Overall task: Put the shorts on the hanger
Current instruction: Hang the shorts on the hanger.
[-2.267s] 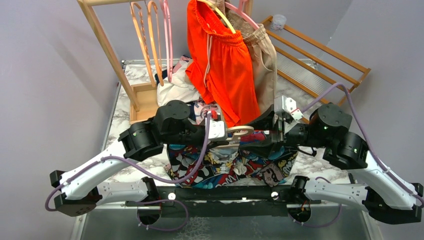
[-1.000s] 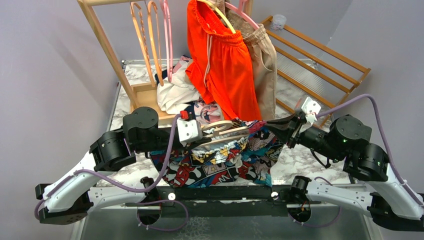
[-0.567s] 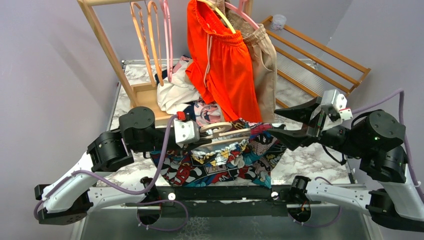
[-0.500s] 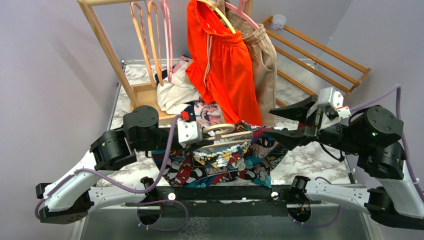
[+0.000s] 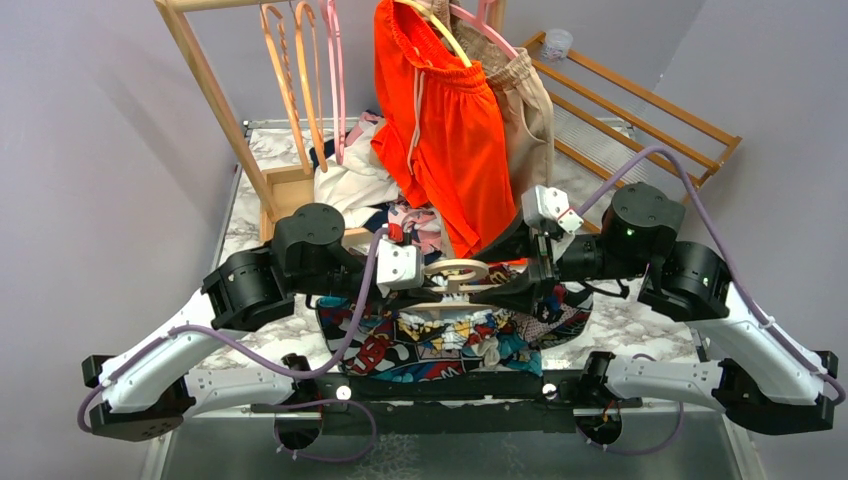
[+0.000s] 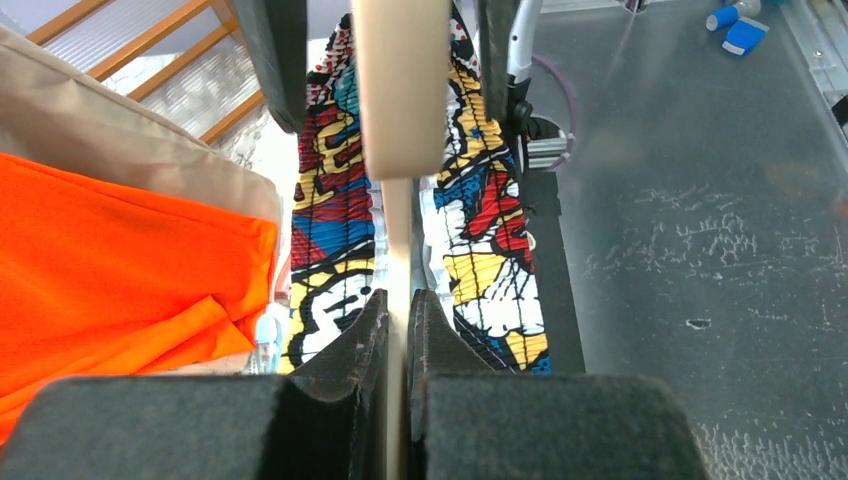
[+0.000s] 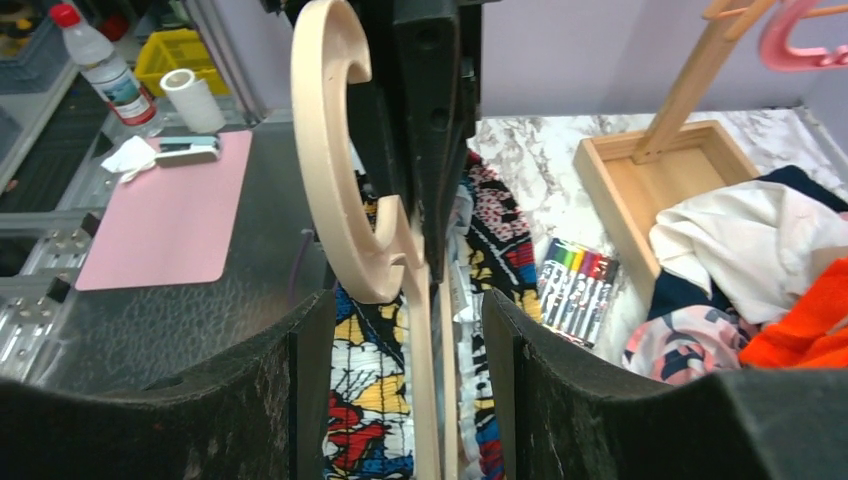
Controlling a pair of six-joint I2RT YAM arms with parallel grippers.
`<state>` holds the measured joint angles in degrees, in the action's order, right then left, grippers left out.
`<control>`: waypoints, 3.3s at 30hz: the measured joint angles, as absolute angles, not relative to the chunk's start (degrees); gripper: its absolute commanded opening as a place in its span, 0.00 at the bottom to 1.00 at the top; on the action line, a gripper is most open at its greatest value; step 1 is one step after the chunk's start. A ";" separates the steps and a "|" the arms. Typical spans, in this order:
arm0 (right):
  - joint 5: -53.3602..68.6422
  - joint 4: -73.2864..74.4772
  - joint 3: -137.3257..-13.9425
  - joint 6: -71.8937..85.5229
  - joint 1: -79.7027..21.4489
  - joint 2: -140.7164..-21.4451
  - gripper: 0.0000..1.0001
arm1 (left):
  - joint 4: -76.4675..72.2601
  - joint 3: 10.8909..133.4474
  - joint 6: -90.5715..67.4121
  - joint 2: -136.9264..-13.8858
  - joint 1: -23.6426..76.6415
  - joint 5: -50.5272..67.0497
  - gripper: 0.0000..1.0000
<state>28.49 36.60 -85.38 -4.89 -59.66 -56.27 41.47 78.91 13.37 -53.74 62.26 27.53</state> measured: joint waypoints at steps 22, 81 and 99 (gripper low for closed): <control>27.03 25.08 -77.62 -0.01 -59.61 -54.15 0.01 | 39.94 82.83 12.95 -58.06 62.26 27.22 0.65; 18.85 40.42 -102.43 -8.10 -59.59 -56.45 0.01 | 32.91 72.69 13.32 -30.63 62.28 -1.41 0.60; 18.68 40.42 -101.56 -8.16 -59.59 -56.49 0.01 | 36.60 66.41 11.86 -30.41 62.26 -5.65 0.00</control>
<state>18.68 40.42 -101.56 -8.16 -59.59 -56.49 36.60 66.41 11.86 -30.41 62.26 -5.65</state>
